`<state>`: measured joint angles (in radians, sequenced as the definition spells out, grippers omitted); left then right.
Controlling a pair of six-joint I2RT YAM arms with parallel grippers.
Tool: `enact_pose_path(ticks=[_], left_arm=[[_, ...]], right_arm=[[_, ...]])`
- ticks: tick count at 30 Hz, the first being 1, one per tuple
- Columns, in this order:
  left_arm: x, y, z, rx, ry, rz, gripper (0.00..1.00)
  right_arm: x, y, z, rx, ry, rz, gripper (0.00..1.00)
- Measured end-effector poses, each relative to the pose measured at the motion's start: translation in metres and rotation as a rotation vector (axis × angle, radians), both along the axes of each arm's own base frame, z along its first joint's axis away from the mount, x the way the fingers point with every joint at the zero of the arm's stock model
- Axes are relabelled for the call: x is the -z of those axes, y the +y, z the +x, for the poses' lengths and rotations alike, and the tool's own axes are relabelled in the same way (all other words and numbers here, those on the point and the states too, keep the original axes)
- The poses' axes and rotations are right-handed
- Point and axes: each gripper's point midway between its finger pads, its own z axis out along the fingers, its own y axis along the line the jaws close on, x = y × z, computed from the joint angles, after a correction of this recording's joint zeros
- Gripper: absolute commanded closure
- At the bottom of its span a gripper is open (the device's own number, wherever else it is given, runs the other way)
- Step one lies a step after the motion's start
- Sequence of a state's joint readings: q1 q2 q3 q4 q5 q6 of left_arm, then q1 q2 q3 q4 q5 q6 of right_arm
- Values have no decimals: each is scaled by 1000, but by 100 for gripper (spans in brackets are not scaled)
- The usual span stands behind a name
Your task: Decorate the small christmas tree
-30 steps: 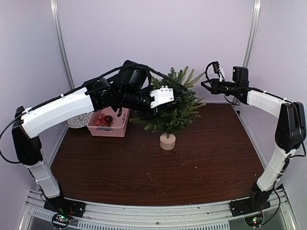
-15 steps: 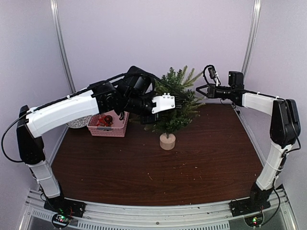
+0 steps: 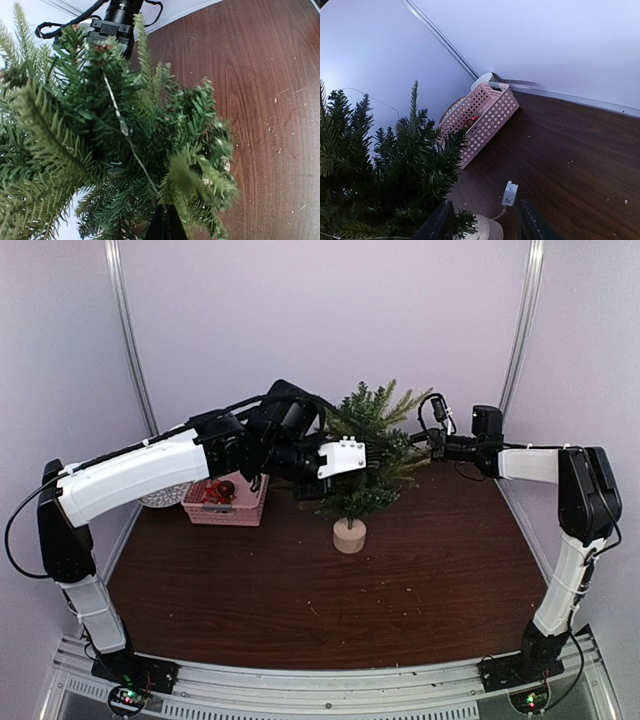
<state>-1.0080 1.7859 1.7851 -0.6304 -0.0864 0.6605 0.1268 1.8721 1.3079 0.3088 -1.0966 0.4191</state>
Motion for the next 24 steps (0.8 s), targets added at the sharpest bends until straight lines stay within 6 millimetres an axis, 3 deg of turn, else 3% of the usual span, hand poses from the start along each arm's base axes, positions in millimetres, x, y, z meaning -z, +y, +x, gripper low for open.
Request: enact_pose_path(ticks=[4,11,14,17,24], left_arm=[[0,0,1,-3,-2,2,100],[0,1,2,-9,-5,4,97],[0,2,2,-15,-7,5,87],[0,3,4,-22,-12,8,70],[0,4,5,-44,-6,0,56]], right_arm=[[0,-1,-4,9,9,11,43],[-21,-9,-13,44,-18,73,30],[-28,-15,-14,63,-28,99,25],[-32,-21,-14,81,-35,112,23],[-44,-35,-15,151,-60,107,22]])
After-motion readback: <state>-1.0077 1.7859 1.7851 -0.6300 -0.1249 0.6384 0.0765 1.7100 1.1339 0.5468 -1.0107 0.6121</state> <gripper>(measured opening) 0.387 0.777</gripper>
